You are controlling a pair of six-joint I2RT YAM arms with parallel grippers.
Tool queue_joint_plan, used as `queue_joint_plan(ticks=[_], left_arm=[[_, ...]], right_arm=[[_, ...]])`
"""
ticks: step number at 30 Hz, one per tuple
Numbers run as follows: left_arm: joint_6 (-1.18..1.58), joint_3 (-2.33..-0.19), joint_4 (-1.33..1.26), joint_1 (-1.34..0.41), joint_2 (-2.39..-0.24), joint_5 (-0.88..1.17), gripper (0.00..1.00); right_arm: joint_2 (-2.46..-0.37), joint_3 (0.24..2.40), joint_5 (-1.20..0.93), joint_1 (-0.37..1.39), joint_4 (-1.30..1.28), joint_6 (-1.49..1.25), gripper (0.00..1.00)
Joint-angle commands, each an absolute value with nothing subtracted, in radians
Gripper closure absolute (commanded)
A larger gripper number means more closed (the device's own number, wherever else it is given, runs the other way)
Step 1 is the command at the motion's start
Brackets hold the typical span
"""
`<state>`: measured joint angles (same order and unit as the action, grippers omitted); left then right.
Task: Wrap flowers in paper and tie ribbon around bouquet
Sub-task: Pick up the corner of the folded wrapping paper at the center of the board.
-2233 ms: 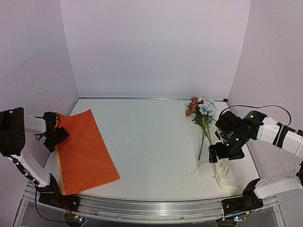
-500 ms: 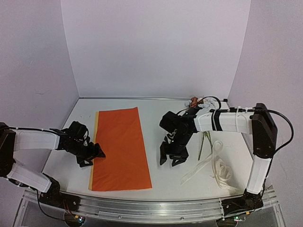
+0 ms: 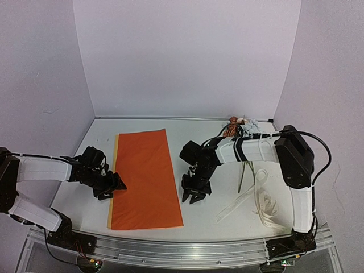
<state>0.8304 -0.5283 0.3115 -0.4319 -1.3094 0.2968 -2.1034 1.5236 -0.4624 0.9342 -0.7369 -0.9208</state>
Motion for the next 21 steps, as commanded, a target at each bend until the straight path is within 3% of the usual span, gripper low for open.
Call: queue_joint_plan(ticks=[1,5,21], left_arm=[[0.819,-0.516,0.263,-0.436,-1.324,0.307,0.29],[0.82,-0.509,0.233,-0.436,-1.342,0.325,0.33],[0.829,-0.6,0.232,-0.439,-1.248,0.358,0.81]], right_arm=[[-2.152,1.579,-0.474,0.949,-0.711,-0.957,0.71],[-2.183,1.592,-0.478,0.953,-0.704,-0.97,0.72],[-2.246,1.647,-0.493,0.958,-0.703,-0.988,0.8]])
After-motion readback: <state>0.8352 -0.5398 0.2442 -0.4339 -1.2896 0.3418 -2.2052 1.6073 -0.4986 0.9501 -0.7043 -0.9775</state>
